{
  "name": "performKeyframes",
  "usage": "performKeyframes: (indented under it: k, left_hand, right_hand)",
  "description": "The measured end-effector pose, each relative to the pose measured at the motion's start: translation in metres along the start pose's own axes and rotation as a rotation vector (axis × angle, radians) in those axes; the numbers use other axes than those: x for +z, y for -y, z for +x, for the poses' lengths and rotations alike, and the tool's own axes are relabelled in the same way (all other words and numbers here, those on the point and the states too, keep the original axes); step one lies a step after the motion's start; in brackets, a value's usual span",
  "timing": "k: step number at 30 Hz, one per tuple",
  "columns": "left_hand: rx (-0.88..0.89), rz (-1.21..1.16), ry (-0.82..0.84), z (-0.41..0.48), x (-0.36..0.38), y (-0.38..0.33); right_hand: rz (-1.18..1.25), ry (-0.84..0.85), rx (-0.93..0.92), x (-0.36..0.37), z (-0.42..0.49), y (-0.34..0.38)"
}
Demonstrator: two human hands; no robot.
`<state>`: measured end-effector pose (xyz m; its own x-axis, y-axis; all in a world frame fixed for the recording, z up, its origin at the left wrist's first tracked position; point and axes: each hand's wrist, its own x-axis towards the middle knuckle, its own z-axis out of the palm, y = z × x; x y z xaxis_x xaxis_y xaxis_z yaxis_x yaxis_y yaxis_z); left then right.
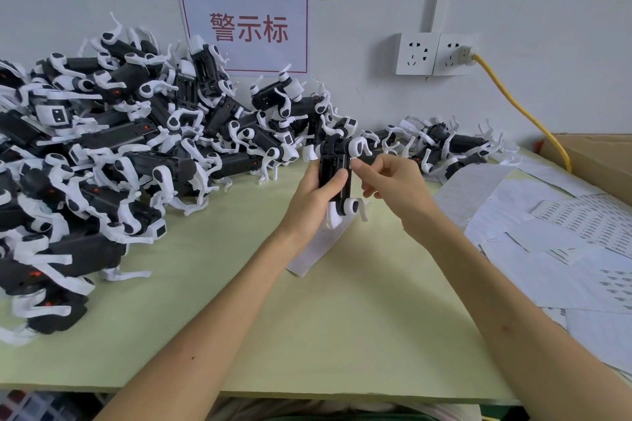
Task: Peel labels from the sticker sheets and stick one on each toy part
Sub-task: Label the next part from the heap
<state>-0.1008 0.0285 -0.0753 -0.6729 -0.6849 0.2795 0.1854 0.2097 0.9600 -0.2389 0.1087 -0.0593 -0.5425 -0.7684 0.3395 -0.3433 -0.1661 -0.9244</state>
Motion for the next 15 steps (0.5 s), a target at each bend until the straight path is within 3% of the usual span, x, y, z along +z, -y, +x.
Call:
performKeyframes:
  k: [3, 6, 15]
  left_hand:
    - [-0.069, -0.189, 0.052, 0.0, 0.002, -0.003]
    - [-0.157, -0.357, 0.111, -0.002, 0.001, -0.01]
    - [-0.143, -0.363, 0.144, -0.004, 0.0, -0.009]
  right_hand:
    - [0.144, 0.133, 0.132, -0.001, -0.002, 0.003]
    - [0.27, 0.218, 0.124, 0.005, -0.003, 0.004]
    - [0.23, 0.187, -0.006, 0.009, -0.006, 0.005]
